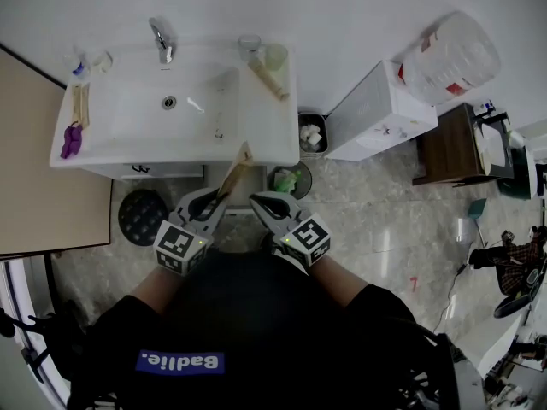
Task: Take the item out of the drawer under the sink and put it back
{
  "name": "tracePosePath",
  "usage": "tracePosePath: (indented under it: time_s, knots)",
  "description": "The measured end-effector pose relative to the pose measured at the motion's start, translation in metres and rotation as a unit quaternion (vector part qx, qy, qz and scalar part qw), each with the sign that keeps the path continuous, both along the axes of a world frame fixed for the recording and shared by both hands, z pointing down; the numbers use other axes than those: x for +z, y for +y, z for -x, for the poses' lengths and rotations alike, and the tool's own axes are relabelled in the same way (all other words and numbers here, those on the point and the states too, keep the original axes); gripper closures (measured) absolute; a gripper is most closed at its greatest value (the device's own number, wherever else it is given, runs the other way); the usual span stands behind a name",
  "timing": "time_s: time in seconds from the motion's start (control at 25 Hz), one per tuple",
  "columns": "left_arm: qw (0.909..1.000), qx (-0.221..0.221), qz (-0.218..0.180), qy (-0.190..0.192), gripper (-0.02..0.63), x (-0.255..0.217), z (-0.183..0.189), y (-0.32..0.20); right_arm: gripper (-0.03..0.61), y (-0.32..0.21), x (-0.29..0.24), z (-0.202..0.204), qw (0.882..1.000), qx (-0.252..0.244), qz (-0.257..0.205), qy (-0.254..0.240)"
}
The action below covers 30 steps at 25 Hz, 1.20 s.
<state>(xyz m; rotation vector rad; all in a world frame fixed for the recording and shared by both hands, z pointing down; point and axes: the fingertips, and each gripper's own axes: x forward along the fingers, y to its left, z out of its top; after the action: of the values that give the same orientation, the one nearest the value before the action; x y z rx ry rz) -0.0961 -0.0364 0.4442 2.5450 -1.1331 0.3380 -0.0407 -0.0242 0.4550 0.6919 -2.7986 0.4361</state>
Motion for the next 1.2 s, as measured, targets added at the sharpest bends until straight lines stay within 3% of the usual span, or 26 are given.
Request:
tracePosePath:
  time_s: [0.76, 1.2]
  knots:
    - [0.9974, 0.019, 0.028, -0.063, 0.557, 0.049, 0.000, -0.015, 0.577, -0.005, 0.011, -0.007, 1.000, 0.011, 0.017, 0.006]
    - [0.9864, 0.072, 0.034, -0.144, 0.557, 0.104, -0.010, -0.024, 0.577, -0.002, 0.019, -0.016, 0.999, 0.019, 0.025, 0.012]
